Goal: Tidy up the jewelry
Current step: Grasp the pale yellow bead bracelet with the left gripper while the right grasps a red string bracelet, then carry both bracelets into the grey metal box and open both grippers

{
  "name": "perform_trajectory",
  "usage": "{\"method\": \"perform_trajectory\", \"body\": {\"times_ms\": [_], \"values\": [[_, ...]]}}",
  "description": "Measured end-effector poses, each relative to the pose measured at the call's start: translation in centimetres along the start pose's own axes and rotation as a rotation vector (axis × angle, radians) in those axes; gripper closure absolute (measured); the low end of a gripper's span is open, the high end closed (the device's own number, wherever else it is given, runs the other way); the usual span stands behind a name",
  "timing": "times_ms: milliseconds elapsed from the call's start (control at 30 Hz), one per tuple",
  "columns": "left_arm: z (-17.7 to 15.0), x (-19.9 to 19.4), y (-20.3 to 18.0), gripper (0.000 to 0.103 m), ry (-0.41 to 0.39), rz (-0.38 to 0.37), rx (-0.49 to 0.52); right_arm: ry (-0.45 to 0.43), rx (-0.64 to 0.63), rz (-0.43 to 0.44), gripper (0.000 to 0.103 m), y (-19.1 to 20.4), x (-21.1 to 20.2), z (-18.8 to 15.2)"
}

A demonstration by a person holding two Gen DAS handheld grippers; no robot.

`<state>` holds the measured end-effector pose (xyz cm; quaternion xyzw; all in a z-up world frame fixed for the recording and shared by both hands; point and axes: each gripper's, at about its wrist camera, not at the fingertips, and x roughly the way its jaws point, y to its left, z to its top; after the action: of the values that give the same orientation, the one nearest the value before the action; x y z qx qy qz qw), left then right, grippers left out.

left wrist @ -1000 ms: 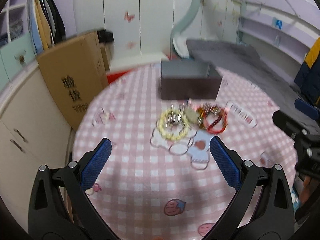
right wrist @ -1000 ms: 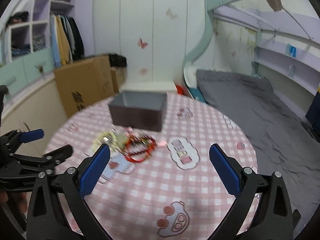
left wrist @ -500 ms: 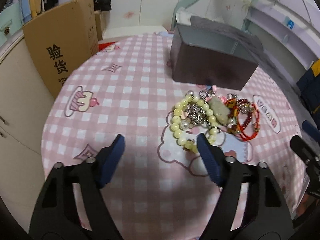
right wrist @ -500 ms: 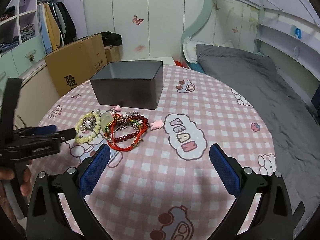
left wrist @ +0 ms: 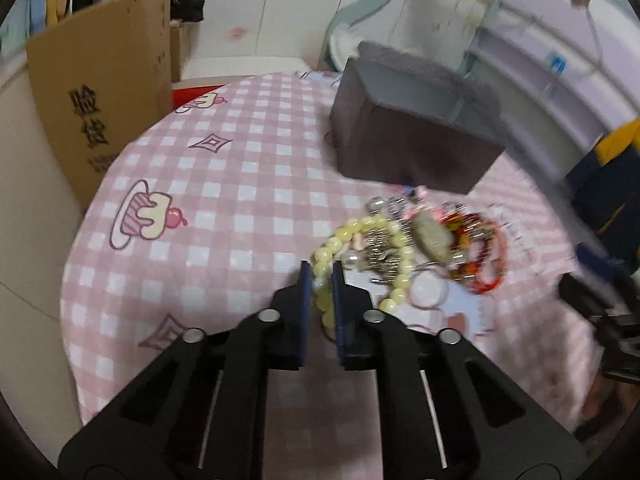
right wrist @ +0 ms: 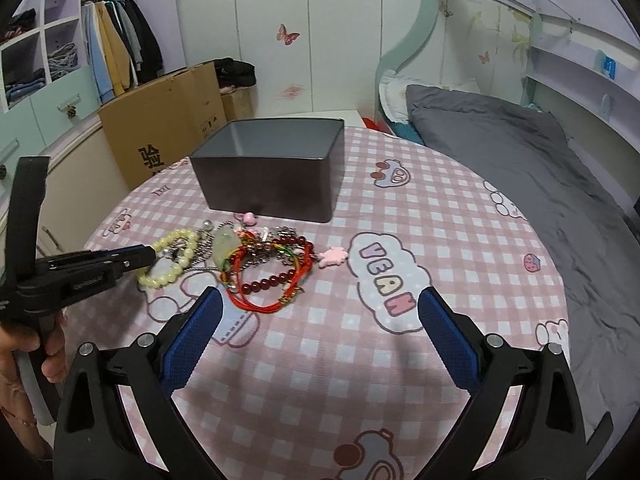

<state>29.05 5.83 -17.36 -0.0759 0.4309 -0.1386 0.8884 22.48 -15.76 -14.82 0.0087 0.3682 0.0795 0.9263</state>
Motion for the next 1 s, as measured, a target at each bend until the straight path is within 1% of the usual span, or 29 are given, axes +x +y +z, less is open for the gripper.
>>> {"method": "perform_trajectory", "body": {"times_ms": [33, 100, 167, 200, 267, 300, 400, 467, 567, 633, 700, 833, 900, 933, 1000], "values": [[0.0, -0.6, 0.1, 0.094, -0.010, -0.043, -0.014, 0.002, 0.000, 0.006, 0.014, 0.1, 0.0, 0.0], [0.1, -1.7, -0.2, 0.094, -0.028, -0.090, -0.012, 0.007, -0.002, 0.018, 0.016, 0.3, 0.0, 0.1], [0.0, -2.3, -0.4, 0.094, -0.038, -0.105, -0.007, 0.012, -0.006, 0.036, 0.024, 0.5, 0.1, 0.1], [-0.1, -2.8, -0.3, 0.094, -0.046, -0.127, -0.020, 0.012, -0.008, 0.042, 0.025, 0.7, 0.0, 0.1], [-0.2, -4.0, -0.6, 0.094, -0.068, -0.168, -0.027, 0.012, -0.008, 0.057, 0.033, 0.9, 0.0, 0.1], [-0.2, -4.5, -0.5, 0.094, -0.078, -0.170, -0.022, 0.026, -0.008, 0.070, 0.035, 0.9, 0.3, 0.1], [0.3, -6.6, -1.2, 0.094, -0.122, -0.207, -0.002, 0.053, -0.005, 0.071, 0.046, 0.9, 1.1, 0.2], [0.5, -7.4, -1.6, 0.094, -0.138, -0.210, 0.015, 0.070, 0.008, 0.073, 0.060, 0.6, 1.7, 0.2], [0.6, -8.1, -1.7, 0.094, -0.147, -0.216, 0.019, 0.083, 0.004, 0.072, 0.072, 0.4, 2.4, 0.4], [0.6, -8.4, -1.6, 0.094, -0.152, -0.221, 0.014, 0.111, 0.014, 0.092, 0.074, 0.4, 3.5, 0.4], [0.5, -8.6, -1.9, 0.094, -0.155, -0.222, 0.027, 0.129, 0.023, 0.079, 0.074, 0.2, 4.3, 0.4], [0.7, -8.3, -2.3, 0.094, -0.149, -0.219, 0.045, 0.166, 0.036, 0.094, 0.075, 0.1, 5.8, 0.6], [0.8, -8.1, -2.8, 0.094, -0.145, -0.222, 0.055, 0.170, 0.017, 0.095, 0.091, 0.3, 6.1, 0.7], [0.8, -8.1, -3.0, 0.094, -0.143, -0.223, 0.062, 0.175, 0.011, 0.100, 0.098, 0.4, 6.1, 0.6], [1.0, -8.0, -3.4, 0.094, -0.141, -0.238, 0.072, 0.170, -0.001, 0.101, 0.099, 0.3, 5.7, 0.6]]}}
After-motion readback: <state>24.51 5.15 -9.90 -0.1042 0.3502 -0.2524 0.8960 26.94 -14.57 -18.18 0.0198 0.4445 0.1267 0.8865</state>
